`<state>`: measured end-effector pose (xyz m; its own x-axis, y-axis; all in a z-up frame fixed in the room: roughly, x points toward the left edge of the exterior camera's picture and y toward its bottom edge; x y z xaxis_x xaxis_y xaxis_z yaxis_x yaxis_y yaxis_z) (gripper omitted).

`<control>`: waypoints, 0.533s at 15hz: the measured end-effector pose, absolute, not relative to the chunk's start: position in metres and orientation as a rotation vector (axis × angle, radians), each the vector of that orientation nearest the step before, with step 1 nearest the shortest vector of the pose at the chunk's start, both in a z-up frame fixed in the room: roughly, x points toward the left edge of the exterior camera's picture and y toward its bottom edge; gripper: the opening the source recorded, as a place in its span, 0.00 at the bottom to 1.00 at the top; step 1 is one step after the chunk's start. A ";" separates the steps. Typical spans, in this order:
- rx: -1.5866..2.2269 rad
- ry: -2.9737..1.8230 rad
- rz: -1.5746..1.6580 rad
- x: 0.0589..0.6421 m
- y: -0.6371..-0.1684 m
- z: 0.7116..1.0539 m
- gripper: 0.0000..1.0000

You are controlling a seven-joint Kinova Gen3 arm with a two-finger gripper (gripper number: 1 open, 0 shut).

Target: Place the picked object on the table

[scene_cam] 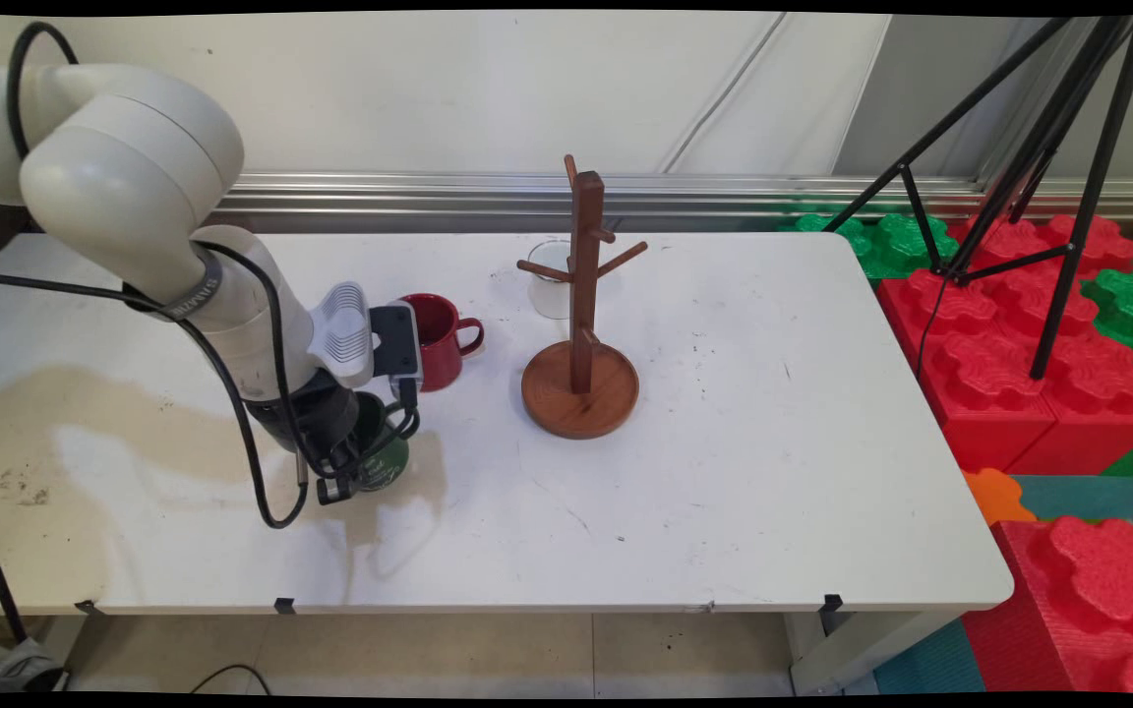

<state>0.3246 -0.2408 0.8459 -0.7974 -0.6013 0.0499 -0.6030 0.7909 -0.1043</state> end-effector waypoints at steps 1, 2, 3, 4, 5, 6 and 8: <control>0.992 -2.969 0.172 0.325 -0.242 0.843 0.00; 0.991 -2.973 0.169 0.325 -0.243 0.842 0.00; 0.992 -2.976 0.167 0.325 -0.243 0.841 0.00; 0.993 -2.979 0.165 0.325 -0.244 0.839 0.00; 0.994 -2.981 0.163 0.325 -0.244 0.839 0.00; 0.996 -2.983 0.160 0.324 -0.245 0.837 0.00; 0.999 -2.989 0.156 0.324 -0.246 0.835 0.00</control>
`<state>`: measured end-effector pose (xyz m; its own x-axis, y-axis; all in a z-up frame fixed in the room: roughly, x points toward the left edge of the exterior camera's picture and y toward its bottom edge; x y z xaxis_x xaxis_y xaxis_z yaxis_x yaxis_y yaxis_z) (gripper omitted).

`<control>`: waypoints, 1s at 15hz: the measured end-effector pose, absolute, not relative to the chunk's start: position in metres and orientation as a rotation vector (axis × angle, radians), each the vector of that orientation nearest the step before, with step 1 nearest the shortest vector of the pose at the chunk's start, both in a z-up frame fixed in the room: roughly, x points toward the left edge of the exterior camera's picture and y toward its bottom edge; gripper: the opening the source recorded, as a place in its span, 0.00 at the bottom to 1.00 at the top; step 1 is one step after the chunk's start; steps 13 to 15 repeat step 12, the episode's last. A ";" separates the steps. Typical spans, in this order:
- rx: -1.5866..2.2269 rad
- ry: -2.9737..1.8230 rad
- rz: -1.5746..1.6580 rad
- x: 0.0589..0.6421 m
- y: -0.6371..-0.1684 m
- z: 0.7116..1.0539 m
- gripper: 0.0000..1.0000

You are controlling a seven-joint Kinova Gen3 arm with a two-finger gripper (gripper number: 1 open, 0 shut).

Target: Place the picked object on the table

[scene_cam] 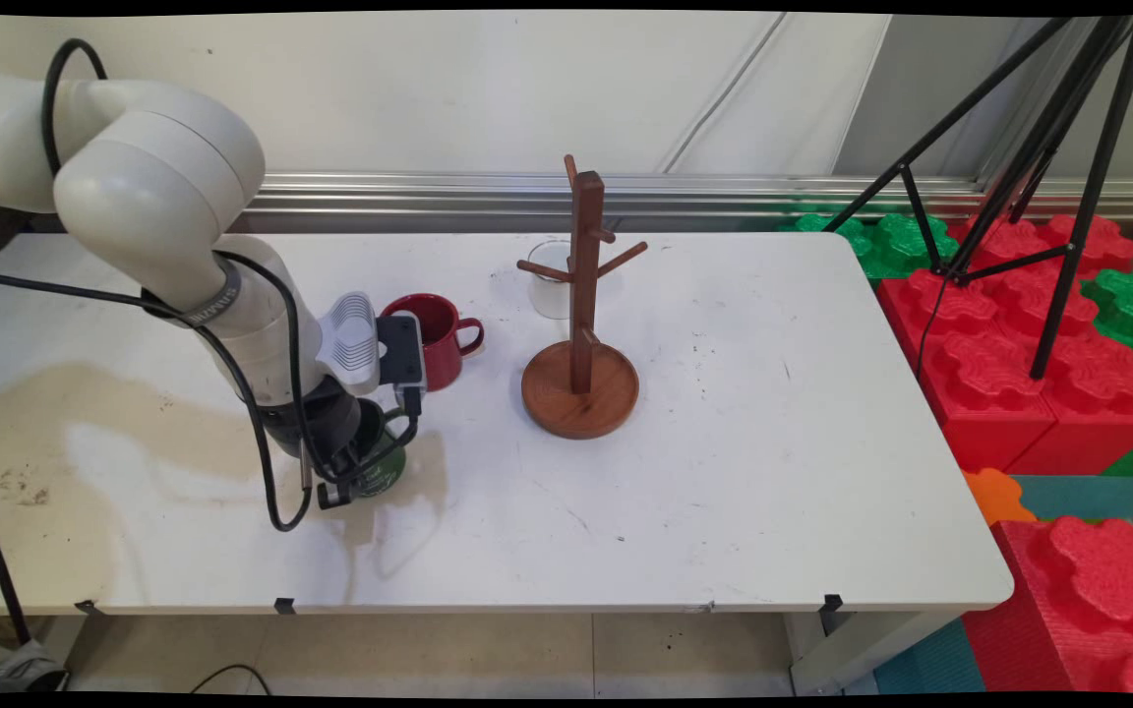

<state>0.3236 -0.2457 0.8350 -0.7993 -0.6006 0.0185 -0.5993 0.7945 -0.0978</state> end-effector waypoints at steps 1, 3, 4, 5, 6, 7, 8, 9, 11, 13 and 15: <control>-0.991 2.961 -0.152 0.323 -0.246 0.834 0.00; -0.990 2.958 -0.149 0.323 -0.247 0.833 0.00; -0.989 2.957 -0.148 0.322 -0.247 0.832 1.00; -0.989 2.955 -0.146 0.322 -0.247 0.831 1.00; -0.989 2.955 -0.145 0.322 -0.247 0.831 1.00; -0.987 2.954 -0.145 0.322 -0.248 0.830 1.00; -0.986 2.953 -0.145 0.321 -0.248 0.830 1.00; -0.985 2.952 -0.146 0.321 -0.248 0.830 1.00; -0.982 2.951 -0.152 0.321 -0.248 0.830 1.00; -0.981 2.952 -0.157 0.321 -0.247 0.830 1.00; -0.981 2.952 -0.157 0.321 -0.247 0.830 1.00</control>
